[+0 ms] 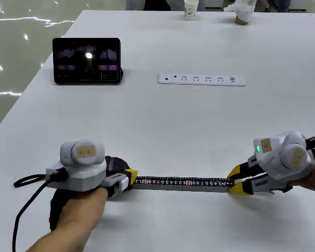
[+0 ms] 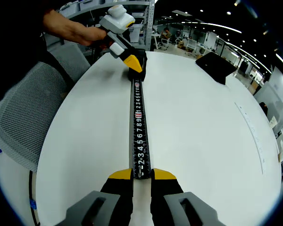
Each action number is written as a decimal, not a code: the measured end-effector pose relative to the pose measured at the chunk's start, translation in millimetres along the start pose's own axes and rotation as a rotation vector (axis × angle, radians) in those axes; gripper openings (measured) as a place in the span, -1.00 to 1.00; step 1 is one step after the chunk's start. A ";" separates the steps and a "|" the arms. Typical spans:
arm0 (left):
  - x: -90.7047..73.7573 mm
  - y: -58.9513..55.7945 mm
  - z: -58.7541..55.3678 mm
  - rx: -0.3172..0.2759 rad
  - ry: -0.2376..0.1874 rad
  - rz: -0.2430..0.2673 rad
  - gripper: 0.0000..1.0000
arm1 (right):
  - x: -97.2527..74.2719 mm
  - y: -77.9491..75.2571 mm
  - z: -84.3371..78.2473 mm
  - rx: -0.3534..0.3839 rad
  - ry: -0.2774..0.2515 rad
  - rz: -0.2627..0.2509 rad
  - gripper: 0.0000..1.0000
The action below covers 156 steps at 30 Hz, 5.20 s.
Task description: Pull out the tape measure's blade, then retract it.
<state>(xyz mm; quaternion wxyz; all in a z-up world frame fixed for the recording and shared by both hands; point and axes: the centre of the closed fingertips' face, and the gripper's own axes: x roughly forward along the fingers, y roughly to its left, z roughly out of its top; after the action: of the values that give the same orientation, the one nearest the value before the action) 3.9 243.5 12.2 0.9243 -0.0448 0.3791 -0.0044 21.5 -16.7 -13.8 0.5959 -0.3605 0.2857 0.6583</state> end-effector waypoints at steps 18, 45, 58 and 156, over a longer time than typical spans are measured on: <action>-1.0 0.5 -0.2 -0.013 0.006 -0.010 0.16 | 6.6 1.7 9.8 -0.001 -0.010 0.009 -0.80; -0.4 0.7 -1.3 -0.028 0.014 -0.028 0.18 | 25.1 2.5 36.2 -0.007 -0.035 0.028 -0.79; 0.2 0.7 -1.4 -0.030 0.017 -0.030 0.18 | 31.1 2.5 44.0 -0.006 -0.042 0.032 -0.79; 2.1 2.1 -2.5 -0.038 0.037 -0.061 0.18 | 76.5 4.6 108.9 -0.006 -0.113 0.063 -0.78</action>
<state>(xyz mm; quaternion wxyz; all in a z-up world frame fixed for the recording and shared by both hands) 3.5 245.2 8.8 0.9156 -0.0740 0.3944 -0.0261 0.0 114.8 -13.7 0.5891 -0.3152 0.2608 0.6968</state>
